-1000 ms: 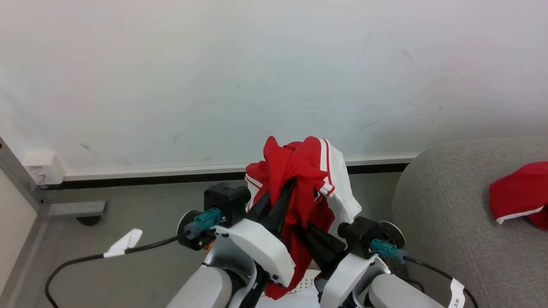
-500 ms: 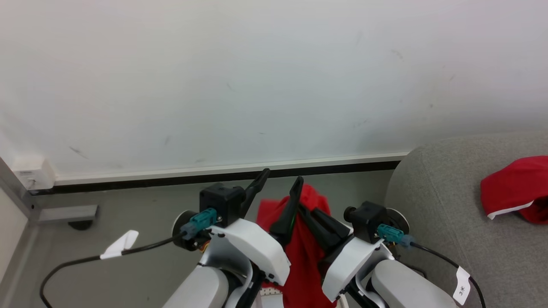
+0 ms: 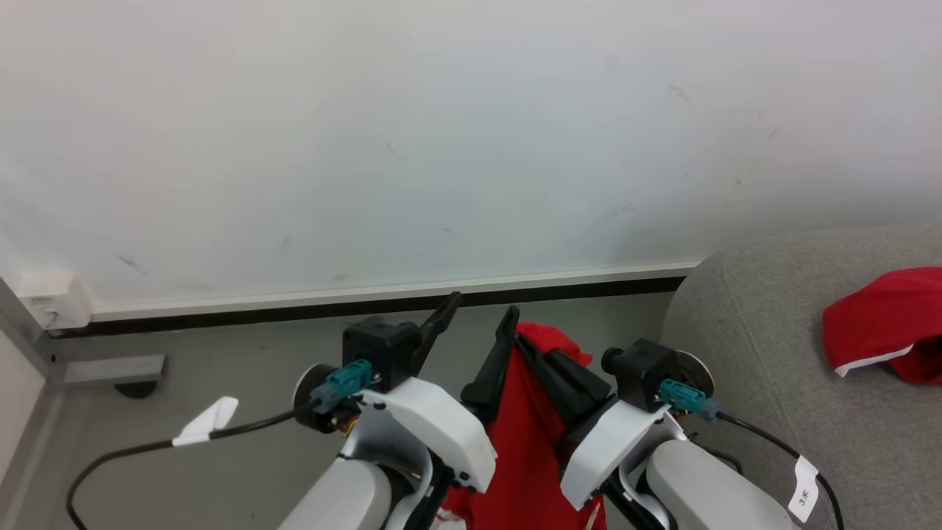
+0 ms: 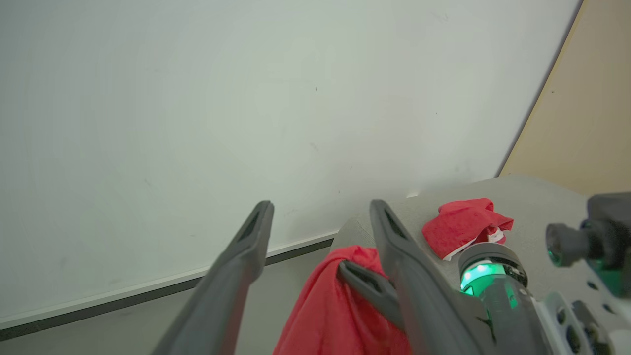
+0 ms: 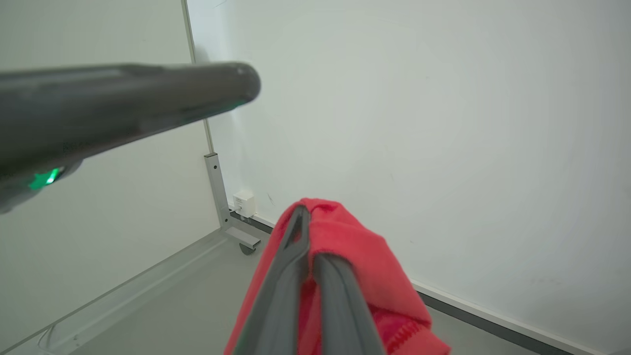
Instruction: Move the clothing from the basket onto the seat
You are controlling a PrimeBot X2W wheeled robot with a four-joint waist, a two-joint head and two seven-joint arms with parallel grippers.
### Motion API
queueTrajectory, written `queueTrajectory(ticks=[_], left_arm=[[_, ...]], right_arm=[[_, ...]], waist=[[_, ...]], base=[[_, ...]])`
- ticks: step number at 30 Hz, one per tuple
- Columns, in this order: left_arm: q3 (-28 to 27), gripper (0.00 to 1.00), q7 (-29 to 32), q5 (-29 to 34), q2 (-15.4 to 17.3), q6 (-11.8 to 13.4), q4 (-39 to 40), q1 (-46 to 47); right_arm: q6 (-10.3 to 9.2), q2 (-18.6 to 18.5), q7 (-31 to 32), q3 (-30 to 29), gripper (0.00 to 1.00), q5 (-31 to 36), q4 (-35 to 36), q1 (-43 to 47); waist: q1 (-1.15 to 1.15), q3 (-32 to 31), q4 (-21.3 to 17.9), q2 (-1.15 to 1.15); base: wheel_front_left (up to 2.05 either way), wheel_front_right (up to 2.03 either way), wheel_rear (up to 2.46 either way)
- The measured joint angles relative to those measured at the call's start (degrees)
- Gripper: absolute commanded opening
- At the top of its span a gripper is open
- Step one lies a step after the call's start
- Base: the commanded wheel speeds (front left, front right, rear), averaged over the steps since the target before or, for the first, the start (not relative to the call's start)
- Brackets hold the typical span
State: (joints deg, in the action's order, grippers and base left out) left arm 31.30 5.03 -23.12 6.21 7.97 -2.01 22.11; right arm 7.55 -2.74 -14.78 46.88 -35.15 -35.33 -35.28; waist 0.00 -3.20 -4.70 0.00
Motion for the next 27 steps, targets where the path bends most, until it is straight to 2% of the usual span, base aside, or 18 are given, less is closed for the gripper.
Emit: queueTrajectory(ticks=[8,15,21,27], left_arm=[[0.4,1.00,0.2,0.0,0.5,0.2,0.1,0.0],[0.9,1.00,0.0,0.0,1.7,-0.1,0.0,-0.5],[1.1,1.00,-0.6,-0.1,1.9,0.2,-0.3,-2.2],[1.6,1.00,-1.1,-0.2,1.7,0.5,0.4,-2.7]], right_arm=[[0.00,-0.2,0.0,-1.6,0.00,0.9,0.2,0.0],[0.00,-2.5,0.0,-4.2,0.00,2.5,1.4,-0.6],[0.00,-6.0,0.0,-6.6,0.00,3.2,3.2,-2.7],[0.01,-8.8,0.0,-9.4,0.00,3.4,5.6,-3.9]], waist=[[0.00,-0.1,-0.5,0.00],[0.00,0.0,-2.6,0.00],[0.00,0.3,-6.2,0.00],[0.00,1.0,-11.6,0.00]], base=[[0.00,0.00,0.00],[0.00,0.00,0.00],[0.00,0.00,0.00],[0.00,0.00,0.00]])
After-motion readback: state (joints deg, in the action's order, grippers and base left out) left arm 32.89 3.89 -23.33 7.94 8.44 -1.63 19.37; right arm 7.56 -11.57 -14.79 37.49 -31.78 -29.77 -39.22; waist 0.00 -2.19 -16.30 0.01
